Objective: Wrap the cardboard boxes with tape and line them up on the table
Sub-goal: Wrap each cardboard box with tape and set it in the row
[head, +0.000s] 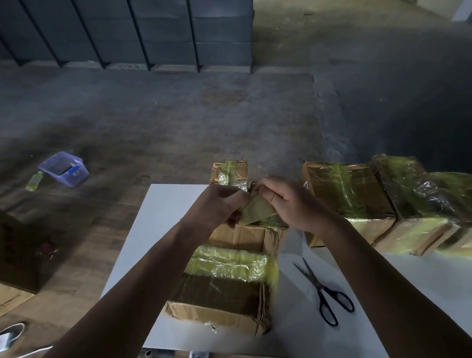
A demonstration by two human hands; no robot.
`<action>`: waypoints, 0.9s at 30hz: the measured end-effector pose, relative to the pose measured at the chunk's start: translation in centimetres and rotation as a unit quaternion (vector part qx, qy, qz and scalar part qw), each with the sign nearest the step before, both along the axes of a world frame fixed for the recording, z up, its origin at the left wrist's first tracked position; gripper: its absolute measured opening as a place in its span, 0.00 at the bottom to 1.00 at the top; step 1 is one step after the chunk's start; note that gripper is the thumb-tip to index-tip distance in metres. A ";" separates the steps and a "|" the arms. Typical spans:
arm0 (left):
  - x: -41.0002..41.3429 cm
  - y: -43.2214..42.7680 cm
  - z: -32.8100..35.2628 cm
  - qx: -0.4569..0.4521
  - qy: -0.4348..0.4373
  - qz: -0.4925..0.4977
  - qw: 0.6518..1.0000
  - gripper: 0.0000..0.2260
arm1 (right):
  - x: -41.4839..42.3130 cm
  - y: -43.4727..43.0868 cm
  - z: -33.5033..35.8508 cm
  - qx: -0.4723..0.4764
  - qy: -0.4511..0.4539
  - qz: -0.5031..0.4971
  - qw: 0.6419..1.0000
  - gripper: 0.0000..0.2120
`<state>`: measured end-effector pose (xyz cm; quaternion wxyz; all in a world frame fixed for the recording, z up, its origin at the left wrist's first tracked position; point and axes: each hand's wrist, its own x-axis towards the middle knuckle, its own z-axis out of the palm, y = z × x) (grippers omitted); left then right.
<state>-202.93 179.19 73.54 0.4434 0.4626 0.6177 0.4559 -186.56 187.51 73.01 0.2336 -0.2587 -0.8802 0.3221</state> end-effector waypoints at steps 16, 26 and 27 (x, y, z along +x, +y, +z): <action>0.3 0.3 0.0 0.002 -0.029 0.040 0.999 0.16 | -0.4 0.3 -0.2 0.013 0.015 -0.019 1.000 0.09; 0.4 0.0 0.0 0.007 0.034 0.021 0.999 0.12 | -0.1 -0.1 0.0 0.035 0.009 -0.006 0.999 0.10; 0.4 0.0 0.1 0.008 0.033 0.021 0.999 0.11 | 0.0 -0.1 0.0 0.035 0.009 -0.008 0.999 0.10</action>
